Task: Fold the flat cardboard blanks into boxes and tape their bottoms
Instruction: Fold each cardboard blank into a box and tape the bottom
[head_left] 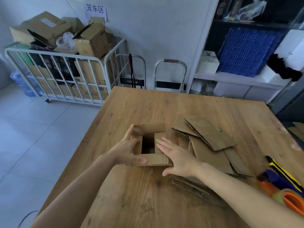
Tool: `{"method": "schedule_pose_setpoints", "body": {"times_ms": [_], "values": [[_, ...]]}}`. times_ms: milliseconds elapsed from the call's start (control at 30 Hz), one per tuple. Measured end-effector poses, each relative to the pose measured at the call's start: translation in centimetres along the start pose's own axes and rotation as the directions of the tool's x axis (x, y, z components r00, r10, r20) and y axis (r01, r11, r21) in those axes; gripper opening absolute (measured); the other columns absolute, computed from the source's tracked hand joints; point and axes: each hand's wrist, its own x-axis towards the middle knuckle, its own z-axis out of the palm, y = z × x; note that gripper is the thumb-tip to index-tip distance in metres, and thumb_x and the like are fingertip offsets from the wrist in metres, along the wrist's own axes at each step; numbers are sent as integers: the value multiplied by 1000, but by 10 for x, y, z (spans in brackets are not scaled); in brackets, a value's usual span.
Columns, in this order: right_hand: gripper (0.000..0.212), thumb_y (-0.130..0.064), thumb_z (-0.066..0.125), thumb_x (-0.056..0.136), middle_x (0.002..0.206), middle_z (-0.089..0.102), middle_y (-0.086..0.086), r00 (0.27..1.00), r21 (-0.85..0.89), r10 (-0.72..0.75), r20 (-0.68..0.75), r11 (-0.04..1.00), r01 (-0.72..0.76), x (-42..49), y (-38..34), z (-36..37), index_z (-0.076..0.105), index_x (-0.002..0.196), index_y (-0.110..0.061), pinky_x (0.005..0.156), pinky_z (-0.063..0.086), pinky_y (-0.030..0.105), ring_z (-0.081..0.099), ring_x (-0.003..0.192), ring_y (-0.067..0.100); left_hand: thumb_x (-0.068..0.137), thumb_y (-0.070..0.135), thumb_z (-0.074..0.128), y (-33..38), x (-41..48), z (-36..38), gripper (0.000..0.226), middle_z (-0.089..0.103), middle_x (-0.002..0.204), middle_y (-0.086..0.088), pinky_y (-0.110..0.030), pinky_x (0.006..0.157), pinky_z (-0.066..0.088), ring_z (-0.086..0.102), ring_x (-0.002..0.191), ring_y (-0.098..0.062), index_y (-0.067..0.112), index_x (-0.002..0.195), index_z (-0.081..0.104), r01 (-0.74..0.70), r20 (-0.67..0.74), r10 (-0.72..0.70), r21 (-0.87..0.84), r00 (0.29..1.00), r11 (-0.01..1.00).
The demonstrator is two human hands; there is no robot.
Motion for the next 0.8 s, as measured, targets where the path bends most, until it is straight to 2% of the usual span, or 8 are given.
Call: {"method": "schedule_pose_setpoints", "body": {"times_ms": [100, 200, 300, 400, 467, 633, 733, 800], "values": [[96, -55, 67, 79, 156, 3, -20, 1000, 87, 23, -20, 996, -21, 4, -3, 5, 14, 153, -23, 113, 5, 26, -12, 142, -5, 70, 73, 63, 2, 9, -11, 101, -33, 153, 12, -34, 105, 38, 30, 140, -18, 13, 146, 35, 29, 64, -27, -20, 998, 999], [68, -57, 50, 89, 154, 26, -14, 994, 207, 78, -72, 976, -61, 8, 0, -4, 37, 146, -22, 117, 14, 34, 5, 139, -8, 80, 70, 54, -3, 12, -12, 81, -22, 157, 15, -30, 103, 34, 24, 141, -14, 18, 141, 42, 40, 52, -32, -162, 998, 986], [39, -38, 51, 96, 141, 49, -9, 974, 253, 134, -181, 964, -86, 13, -2, -11, 59, 129, -19, 115, 27, 33, 26, 131, -7, 98, 53, 32, -2, 7, -7, 52, 3, 161, 11, -28, 109, 21, 17, 144, -10, 22, 135, 49, -26, -162, -39, -382, 986, 924], [30, -27, 61, 92, 125, 61, -5, 923, 337, 289, -255, 921, -195, 21, -9, -8, 62, 121, -17, 95, 42, 23, 51, 120, 10, 99, 49, 37, 3, 7, -1, 57, 8, 160, 10, -28, 109, 23, 17, 142, -7, 20, 147, 31, -62, -384, -99, -386, 918, 920], [36, -22, 66, 89, 121, 59, -4, 873, 404, 408, -266, 870, -283, 26, -9, -2, 53, 122, -20, 85, 44, 19, 55, 112, 15, 94, 46, 53, 0, 8, 3, 76, 2, 160, 11, -28, 106, 28, 19, 138, -5, 21, 153, 13, -28, -421, -118, -325, 900, 945], [63, -21, 72, 84, 124, 54, -2, 858, 415, 460, -227, 843, -342, 32, -7, -2, 36, 136, -20, 91, 47, 27, 54, 113, 16, 90, 33, 63, -8, 6, 16, 78, 49, 135, 2, -23, 88, 46, 52, 110, -11, 25, 152, 17, -25, -393, -29, -132, 919, 991], [71, -26, 70, 86, 122, 56, 0, 855, 476, 482, -194, 808, -348, 34, -3, -12, 29, 143, -18, 92, 47, 29, 56, 114, 18, 93, 41, 56, -6, 8, 18, 71, 37, 137, 3, -23, 76, 48, 50, 102, -9, 27, 151, 18, -2, -483, -113, -231, 868, 973], [86, -28, 73, 83, 136, 47, 5, 846, 464, 510, -155, 794, -393, 36, -1, -15, 18, 149, -21, 96, 47, 33, 52, 121, 21, 92, 41, 57, -5, 14, 15, 73, 34, 142, 0, -23, 76, 47, 49, 103, -10, 26, 151, 16, 29, -480, -140, -231, 866, 972]]}}
